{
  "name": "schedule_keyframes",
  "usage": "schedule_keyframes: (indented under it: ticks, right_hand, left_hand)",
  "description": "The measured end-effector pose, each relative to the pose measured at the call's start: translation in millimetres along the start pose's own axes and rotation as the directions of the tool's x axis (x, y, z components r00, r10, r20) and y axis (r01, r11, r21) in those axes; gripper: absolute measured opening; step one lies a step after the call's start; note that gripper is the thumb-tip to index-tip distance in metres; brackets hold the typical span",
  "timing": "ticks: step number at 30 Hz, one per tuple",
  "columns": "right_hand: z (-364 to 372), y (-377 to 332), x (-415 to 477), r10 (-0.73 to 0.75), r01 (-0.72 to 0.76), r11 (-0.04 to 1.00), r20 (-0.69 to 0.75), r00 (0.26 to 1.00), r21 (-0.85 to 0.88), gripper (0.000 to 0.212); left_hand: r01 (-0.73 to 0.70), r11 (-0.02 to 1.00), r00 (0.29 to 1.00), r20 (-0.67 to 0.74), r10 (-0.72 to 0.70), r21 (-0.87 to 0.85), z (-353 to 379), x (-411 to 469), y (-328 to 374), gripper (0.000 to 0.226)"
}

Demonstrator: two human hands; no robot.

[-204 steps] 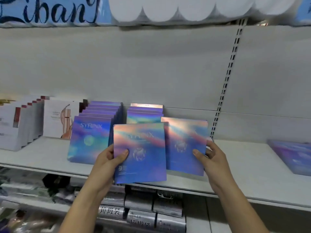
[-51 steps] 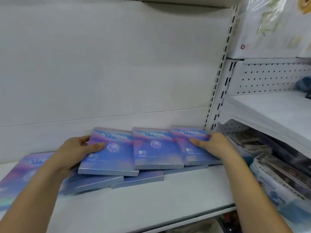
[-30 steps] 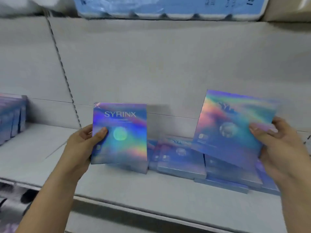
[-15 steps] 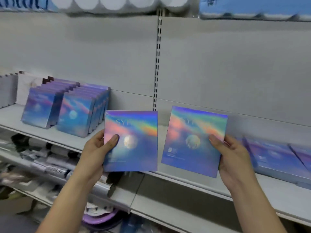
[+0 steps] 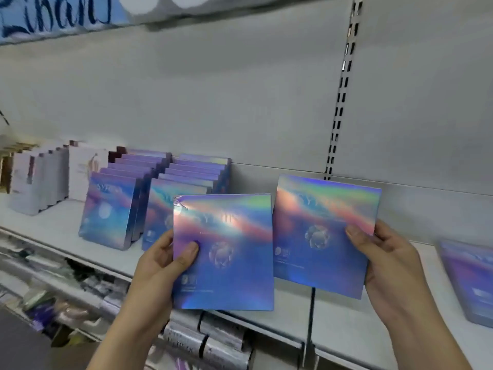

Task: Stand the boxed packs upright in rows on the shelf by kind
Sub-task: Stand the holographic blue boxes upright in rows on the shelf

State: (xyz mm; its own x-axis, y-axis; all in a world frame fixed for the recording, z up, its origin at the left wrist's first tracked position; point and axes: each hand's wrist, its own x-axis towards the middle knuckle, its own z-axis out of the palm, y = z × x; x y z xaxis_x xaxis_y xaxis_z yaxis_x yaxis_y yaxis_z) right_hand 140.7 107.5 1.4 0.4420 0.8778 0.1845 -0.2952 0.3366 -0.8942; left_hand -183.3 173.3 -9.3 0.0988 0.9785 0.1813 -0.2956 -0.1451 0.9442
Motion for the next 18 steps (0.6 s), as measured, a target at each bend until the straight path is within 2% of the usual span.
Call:
schedule_keyframes:
  ticks: [7, 12, 18]
  right_hand:
    - [64, 37, 19, 0.016, -0.016, 1.000, -0.027, 1.000, 0.010, 0.038]
    - [113, 52, 1, -0.042, 0.039, 0.999, -0.109, 0.993, -0.031, 0.033]
    - [175, 68, -40, -0.079, 0.067, 0.996, -0.227, 0.971, -0.059, 0.033]
  left_hand:
    - [-0.019, 0.999, 0.999, -0.030, 0.018, -0.035, -72, 52, 21, 0.036]
    - [-0.033, 0.997, 0.997, 0.065, 0.038, -0.073, -123, 84, 34, 0.033]
    - [0.054, 0.990, 0.984, 0.174, -0.030, -0.134, -182, 110, 39, 0.028]
